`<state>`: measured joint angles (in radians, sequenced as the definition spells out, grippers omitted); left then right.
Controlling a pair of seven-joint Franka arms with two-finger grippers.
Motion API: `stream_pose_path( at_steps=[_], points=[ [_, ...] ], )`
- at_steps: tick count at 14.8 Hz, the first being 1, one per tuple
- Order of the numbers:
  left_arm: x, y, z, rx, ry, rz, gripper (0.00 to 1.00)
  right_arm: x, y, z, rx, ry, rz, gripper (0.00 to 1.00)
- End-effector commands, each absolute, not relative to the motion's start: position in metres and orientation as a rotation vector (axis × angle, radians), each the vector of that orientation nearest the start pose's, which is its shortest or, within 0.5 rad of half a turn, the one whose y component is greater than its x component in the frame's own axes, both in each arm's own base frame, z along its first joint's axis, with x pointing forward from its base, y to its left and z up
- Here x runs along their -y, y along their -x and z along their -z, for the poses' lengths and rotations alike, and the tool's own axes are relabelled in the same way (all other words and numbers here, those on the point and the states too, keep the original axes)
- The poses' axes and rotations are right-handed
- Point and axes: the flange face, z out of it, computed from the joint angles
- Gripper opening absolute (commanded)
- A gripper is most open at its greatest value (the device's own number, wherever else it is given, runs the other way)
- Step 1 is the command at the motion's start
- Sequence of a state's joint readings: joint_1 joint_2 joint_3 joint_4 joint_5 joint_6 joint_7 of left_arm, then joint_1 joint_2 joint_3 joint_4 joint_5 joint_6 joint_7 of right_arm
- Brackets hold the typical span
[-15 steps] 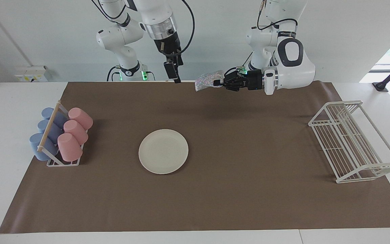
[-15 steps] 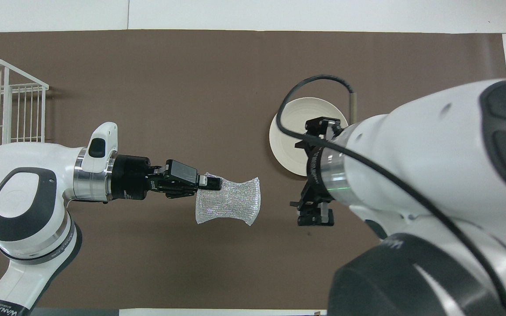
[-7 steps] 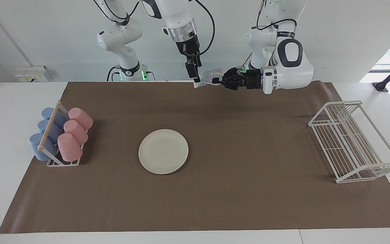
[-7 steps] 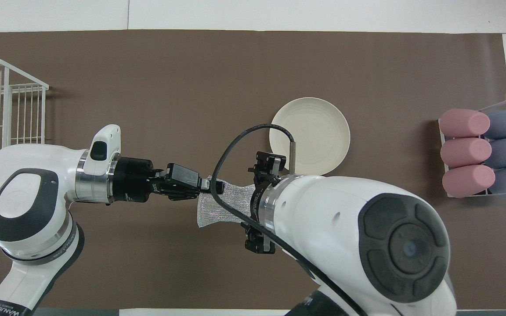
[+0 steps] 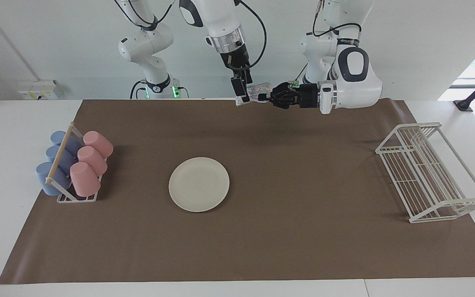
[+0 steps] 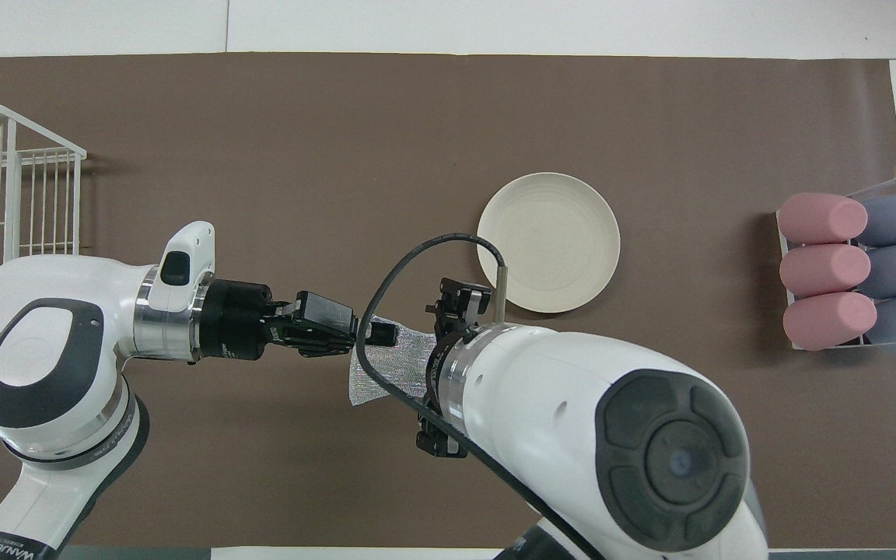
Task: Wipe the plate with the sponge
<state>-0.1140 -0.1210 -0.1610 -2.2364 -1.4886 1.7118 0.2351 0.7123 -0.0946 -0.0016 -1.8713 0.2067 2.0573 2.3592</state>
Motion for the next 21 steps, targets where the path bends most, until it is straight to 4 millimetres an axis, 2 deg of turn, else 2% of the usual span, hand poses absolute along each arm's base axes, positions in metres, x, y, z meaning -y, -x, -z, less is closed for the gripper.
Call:
stream_pose_path(
  at_steps=[1, 3, 4, 6, 15, 16, 17, 19, 21],
  points=[
    [0.225, -0.447, -0.468, -0.084, -1.722, 0.354, 0.0, -0.376, -0.404, -0.574, -2.155, 1.858, -0.279, 0.92],
    [0.223, -0.447, -0.469, -0.083, -1.719, 0.356, 0.0, -0.376, -0.404, -0.574, -2.127, 1.888, -0.273, 0.58],
    [0.222, -0.448, -0.47, -0.083, -1.717, 0.354, 0.0, -0.376, -0.403, -0.573, -2.095, 1.924, -0.266, 0.36],
    [0.22, -0.449, -0.469, -0.085, -1.717, 0.355, 0.0, -0.374, -0.406, -0.576, -2.081, 1.931, -0.262, 0.0],
    [0.222, -0.448, -0.472, -0.063, -1.723, 0.361, 0.0, -0.373, -0.409, -0.576, -2.077, 1.928, -0.257, 0.0],
    [0.223, -0.449, -0.477, -0.058, -1.733, 0.356, 0.31, -0.373, -0.41, -0.577, -2.074, 1.928, -0.256, 0.0],
    [0.226, -0.447, -0.482, -0.048, -1.752, 0.355, 0.99, -0.372, -0.41, -0.576, -2.07, 1.936, -0.255, 0.0],
    [0.226, -0.446, -0.485, -0.046, -1.798, 0.373, 1.0, -0.372, -0.41, -0.576, -2.046, 1.962, -0.249, 0.0],
    [0.221, -0.448, -0.488, -0.022, -1.86, 0.36, 1.0, -0.358, -0.42, -0.575, -2.03, 1.988, -0.236, 0.0]
  ],
)
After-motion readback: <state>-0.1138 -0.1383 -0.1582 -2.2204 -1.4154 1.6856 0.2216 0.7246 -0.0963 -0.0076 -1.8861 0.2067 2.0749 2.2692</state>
